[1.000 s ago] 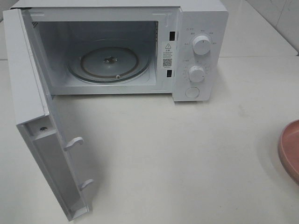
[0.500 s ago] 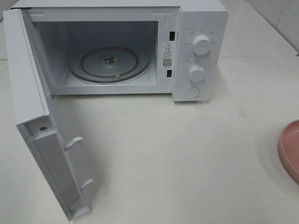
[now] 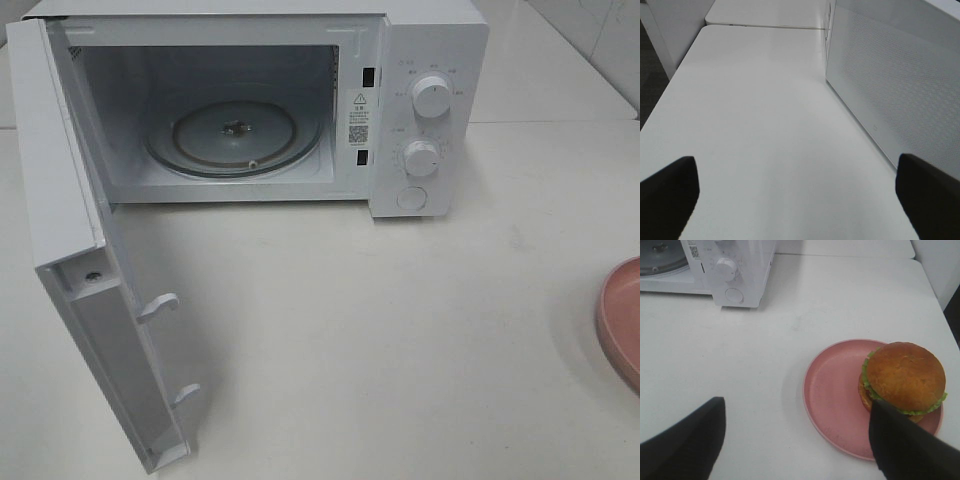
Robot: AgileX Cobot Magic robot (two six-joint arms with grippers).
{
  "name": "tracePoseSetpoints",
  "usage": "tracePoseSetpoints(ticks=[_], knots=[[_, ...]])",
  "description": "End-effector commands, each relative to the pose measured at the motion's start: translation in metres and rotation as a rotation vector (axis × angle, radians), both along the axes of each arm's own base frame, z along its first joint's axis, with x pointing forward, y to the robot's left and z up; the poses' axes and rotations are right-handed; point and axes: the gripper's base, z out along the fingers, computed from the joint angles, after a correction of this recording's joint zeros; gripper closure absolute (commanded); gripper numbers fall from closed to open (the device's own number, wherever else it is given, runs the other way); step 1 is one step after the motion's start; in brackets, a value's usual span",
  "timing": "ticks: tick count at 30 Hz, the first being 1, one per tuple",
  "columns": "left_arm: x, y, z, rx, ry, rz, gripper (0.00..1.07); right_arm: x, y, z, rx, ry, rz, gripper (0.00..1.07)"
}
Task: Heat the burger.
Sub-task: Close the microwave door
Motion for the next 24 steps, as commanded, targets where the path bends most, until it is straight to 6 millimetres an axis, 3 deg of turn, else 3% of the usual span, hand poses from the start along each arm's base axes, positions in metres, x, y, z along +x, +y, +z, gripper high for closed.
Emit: tracePoseSetpoints(ticks=[1, 5, 24], knots=[[-0.0027, -0.0001, 0.0000, -0.008, -0.027, 0.007, 0.07, -0.0039, -0.0002, -0.0017, 0.000, -0.023, -0.021, 0.31], [-0.0027, -0.0001, 0.0000, -0.008, -0.027, 0.007, 0.07, -0.0135, -0.0006, -0.0098, 0.004, -0.043, -0.037, 0.31], [-0.0027, -0.0001, 0.0000, -0.008, -0.027, 0.007, 0.07, -0.0132, -0.0008, -0.0097, 0.004, -0.041, -0.039, 0.31]])
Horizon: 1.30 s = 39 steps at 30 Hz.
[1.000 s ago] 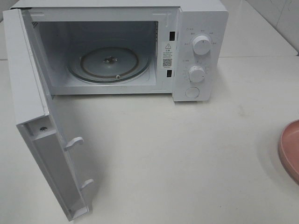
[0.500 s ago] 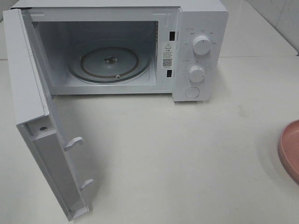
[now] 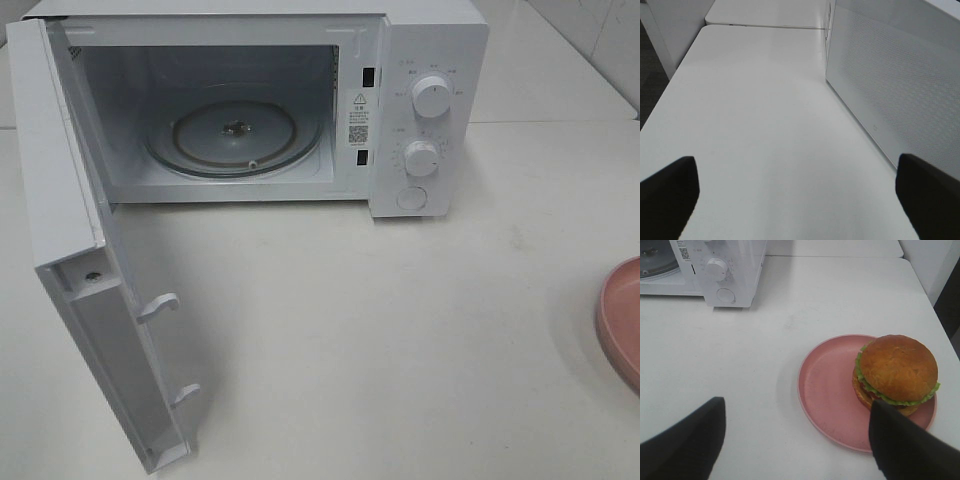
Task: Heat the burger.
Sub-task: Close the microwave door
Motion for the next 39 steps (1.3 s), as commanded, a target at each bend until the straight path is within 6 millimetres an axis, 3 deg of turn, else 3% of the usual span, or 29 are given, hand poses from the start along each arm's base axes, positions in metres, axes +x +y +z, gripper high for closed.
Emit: tracePoseSetpoints(ticks=[1, 39], knots=[[-0.0027, -0.0001, 0.0000, -0.008, -0.027, 0.007, 0.07, -0.0037, -0.0001, -0.0008, 0.001, -0.025, -0.005, 0.31], [0.0009, -0.0008, 0.0041, -0.016, -0.024, 0.001, 0.07, -0.0037, -0.0001, -0.0008, 0.001, -0.025, -0.005, 0.31]])
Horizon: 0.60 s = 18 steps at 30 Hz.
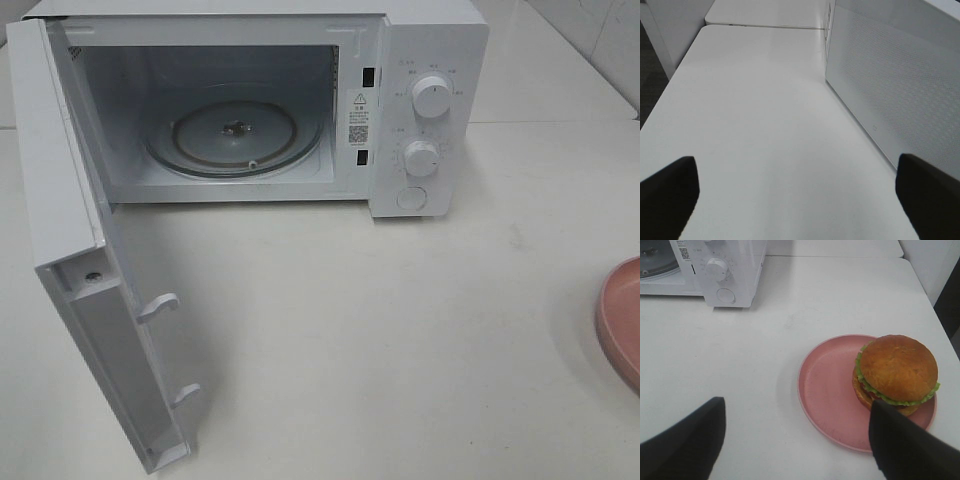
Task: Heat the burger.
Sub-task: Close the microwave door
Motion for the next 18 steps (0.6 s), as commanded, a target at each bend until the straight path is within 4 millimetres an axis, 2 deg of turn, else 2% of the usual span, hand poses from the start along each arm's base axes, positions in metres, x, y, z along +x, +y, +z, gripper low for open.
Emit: tracePoseSetpoints(ticks=[1, 5, 6, 7, 8, 9, 10, 11, 12, 13, 14, 15, 16, 18], knots=[[0.004, 0.000, 0.010, -0.014, -0.033, 0.003, 0.08, -0.004, 0.000, -0.001, 0.001, -0.025, -0.005, 0.31], [0.013, 0.001, 0.018, 0.000, -0.049, 0.011, 0.15, -0.004, 0.000, -0.001, 0.001, -0.025, -0.005, 0.31], [0.017, 0.001, 0.019, 0.000, -0.044, 0.011, 0.19, -0.004, 0.000, -0.001, 0.001, -0.025, -0.005, 0.31], [0.025, 0.001, 0.020, -0.001, -0.024, 0.010, 0.29, -0.004, 0.000, -0.001, 0.001, -0.025, -0.005, 0.31], [0.025, 0.001, 0.020, -0.001, -0.024, 0.010, 0.29, -0.004, 0.000, -0.001, 0.001, -0.025, -0.005, 0.31], [0.033, 0.000, 0.020, -0.010, 0.014, 0.008, 0.43, -0.004, 0.000, -0.001, 0.001, -0.025, -0.005, 0.31], [0.038, 0.001, 0.020, -0.010, 0.031, 0.008, 0.52, -0.004, 0.000, -0.001, 0.001, -0.025, -0.005, 0.31], [0.038, 0.001, 0.020, -0.010, 0.031, 0.008, 0.52, -0.004, 0.000, -0.001, 0.001, -0.025, -0.005, 0.31], [0.048, 0.001, 0.019, -0.010, 0.058, 0.008, 0.69, -0.004, 0.000, -0.001, 0.001, -0.025, -0.005, 0.31], [0.052, 0.001, 0.018, -0.011, 0.071, 0.008, 0.76, -0.004, 0.000, -0.001, 0.001, -0.025, -0.005, 0.31], [0.052, 0.001, 0.018, -0.011, 0.071, 0.008, 0.76, -0.004, 0.000, -0.001, 0.001, -0.025, -0.005, 0.31], [0.064, 0.000, 0.016, -0.016, 0.084, 0.006, 0.91, -0.004, 0.000, -0.001, 0.001, -0.025, -0.005, 0.31], [0.064, 0.000, 0.016, -0.016, 0.084, 0.006, 0.91, -0.004, 0.000, -0.001, 0.001, -0.025, -0.005, 0.31], [0.079, 0.001, 0.010, -0.020, 0.090, 0.006, 1.07, -0.004, 0.000, -0.001, 0.001, -0.025, -0.005, 0.31]])
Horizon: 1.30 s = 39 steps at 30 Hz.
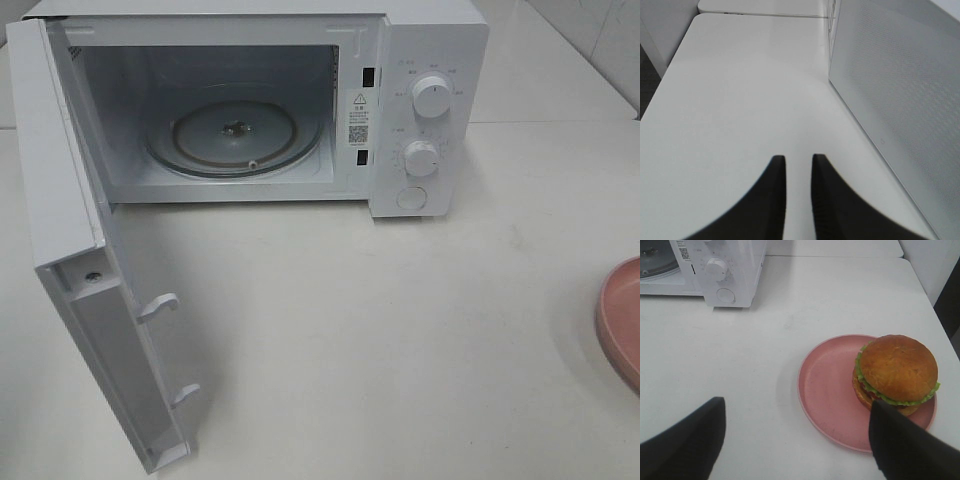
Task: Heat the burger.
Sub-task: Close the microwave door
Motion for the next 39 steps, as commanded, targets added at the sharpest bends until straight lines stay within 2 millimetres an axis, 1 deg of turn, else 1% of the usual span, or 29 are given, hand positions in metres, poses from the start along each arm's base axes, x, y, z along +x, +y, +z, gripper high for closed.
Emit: tracePoseSetpoints(ticks=[1, 2, 3, 4, 5, 6, 7, 8, 9, 10, 11, 12, 14, 15, 19, 22, 23, 25, 27, 28, 29, 31, 33, 36, 38, 39], knots=[[0.012, 0.000, -0.004, -0.018, -0.018, 0.007, 1.07, -0.004, 0.000, -0.001, 0.001, -0.025, -0.005, 0.31], [0.022, 0.000, -0.008, -0.016, -0.039, 0.006, 1.07, -0.004, 0.000, -0.001, 0.001, -0.025, -0.005, 0.31], [0.027, 0.000, -0.012, -0.016, -0.048, 0.006, 1.07, -0.004, 0.000, -0.001, 0.001, -0.025, -0.005, 0.31], [0.027, 0.000, -0.012, -0.016, -0.048, 0.006, 1.07, -0.004, 0.000, -0.001, 0.001, -0.025, -0.005, 0.31], [0.035, 0.000, -0.018, -0.015, -0.074, 0.007, 1.07, -0.004, 0.000, -0.001, 0.001, -0.025, -0.005, 0.31], [0.035, 0.000, -0.018, -0.015, -0.074, 0.007, 1.07, -0.004, 0.000, -0.001, 0.001, -0.025, -0.005, 0.31], [0.044, 0.000, -0.026, -0.009, -0.112, 0.004, 1.07, -0.004, 0.000, -0.001, 0.001, -0.025, -0.005, 0.31], [0.047, 0.001, -0.030, -0.008, -0.124, 0.004, 1.07, -0.004, 0.000, -0.001, 0.001, -0.025, -0.005, 0.31], [0.047, 0.001, -0.030, -0.008, -0.124, 0.004, 1.07, -0.004, 0.000, -0.001, 0.001, -0.025, -0.005, 0.31], [0.054, 0.001, -0.036, 0.010, -0.184, -0.003, 1.07, -0.004, 0.000, -0.001, 0.001, -0.025, -0.005, 0.31], [0.054, 0.001, -0.036, 0.010, -0.184, -0.003, 1.07, -0.004, 0.000, -0.001, 0.001, -0.025, -0.005, 0.31], [0.060, 0.001, -0.042, 0.031, -0.244, -0.011, 1.07, -0.004, 0.000, -0.001, 0.001, -0.025, -0.005, 0.31], [0.062, 0.001, -0.045, 0.037, -0.269, -0.013, 1.07, -0.004, 0.000, -0.001, 0.001, -0.025, -0.005, 0.31], [0.067, 0.001, -0.050, 0.050, -0.316, -0.015, 1.07, -0.004, 0.000, -0.001, 0.001, -0.025, -0.005, 0.31], [0.075, 0.001, -0.058, 0.053, -0.402, -0.012, 1.07, -0.004, 0.000, -0.001, 0.001, -0.025, -0.005, 0.31], [0.079, 0.002, -0.062, 0.049, -0.414, -0.009, 1.07, -0.004, 0.000, -0.001, 0.001, -0.025, -0.005, 0.31], [0.085, 0.001, -0.066, 0.035, -0.403, -0.008, 1.07, -0.004, 0.000, -0.001, 0.001, -0.025, -0.005, 0.31], [0.087, 0.001, -0.067, 0.023, -0.406, -0.008, 1.07, -0.004, 0.000, -0.001, 0.001, -0.025, -0.005, 0.31], [0.095, -0.001, -0.069, -0.005, -0.425, -0.022, 1.07, -0.004, 0.000, -0.001, 0.001, -0.025, -0.005, 0.31], [0.095, -0.001, -0.069, -0.005, -0.425, -0.022, 1.07, -0.004, 0.000, -0.001, 0.001, -0.025, -0.005, 0.31], [0.100, -0.003, -0.073, -0.011, -0.416, -0.044, 1.07, -0.004, 0.000, -0.001, 0.001, -0.025, -0.005, 0.31], [0.102, -0.004, -0.075, -0.016, -0.411, -0.051, 1.07, -0.004, 0.000, -0.001, 0.001, -0.025, -0.005, 0.31], [0.112, -0.008, -0.080, -0.024, -0.382, -0.104, 1.07, -0.004, 0.000, -0.001, 0.001, -0.025, -0.005, 0.31], [0.114, -0.010, -0.080, -0.022, -0.380, -0.129, 1.07, -0.004, 0.000, -0.001, 0.001, -0.025, -0.005, 0.31], [0.121, -0.019, -0.083, -0.040, -0.367, -0.203, 1.07, -0.004, 0.000, -0.001, 0.001, -0.025, -0.005, 0.31], [0.121, -0.019, -0.083, -0.040, -0.367, -0.203, 1.07, -0.004, 0.000, -0.001, 0.001, -0.025, -0.005, 0.31]])
